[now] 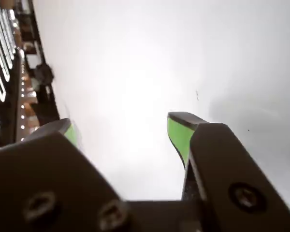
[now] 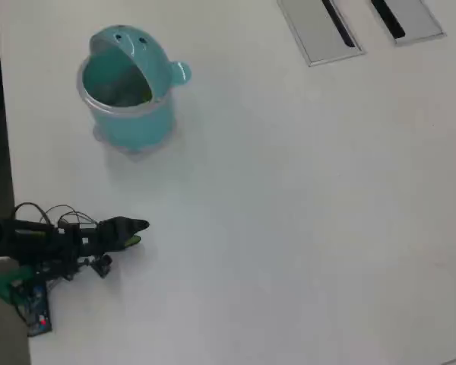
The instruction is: Grasp RGB lego blocks and put them in the bin one by one.
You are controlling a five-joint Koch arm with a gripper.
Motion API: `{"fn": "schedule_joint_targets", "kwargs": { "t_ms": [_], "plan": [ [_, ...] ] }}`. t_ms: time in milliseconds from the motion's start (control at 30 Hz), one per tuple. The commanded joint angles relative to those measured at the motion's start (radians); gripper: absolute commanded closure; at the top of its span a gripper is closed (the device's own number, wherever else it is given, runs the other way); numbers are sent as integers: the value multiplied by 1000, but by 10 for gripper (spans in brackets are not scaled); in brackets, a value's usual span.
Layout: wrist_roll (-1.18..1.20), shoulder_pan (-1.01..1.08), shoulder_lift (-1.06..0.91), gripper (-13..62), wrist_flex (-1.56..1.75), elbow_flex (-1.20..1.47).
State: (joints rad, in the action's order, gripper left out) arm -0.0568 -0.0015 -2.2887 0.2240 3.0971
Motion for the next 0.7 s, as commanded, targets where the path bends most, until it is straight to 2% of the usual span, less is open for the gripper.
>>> {"fn": "schedule_joint_targets", "kwargs": {
  "t_ms": [0, 667],
  "plan": [
    [-3, 2, -63, 148, 2, 74],
    [-6, -35, -63, 148, 2, 75]
  ]
}}
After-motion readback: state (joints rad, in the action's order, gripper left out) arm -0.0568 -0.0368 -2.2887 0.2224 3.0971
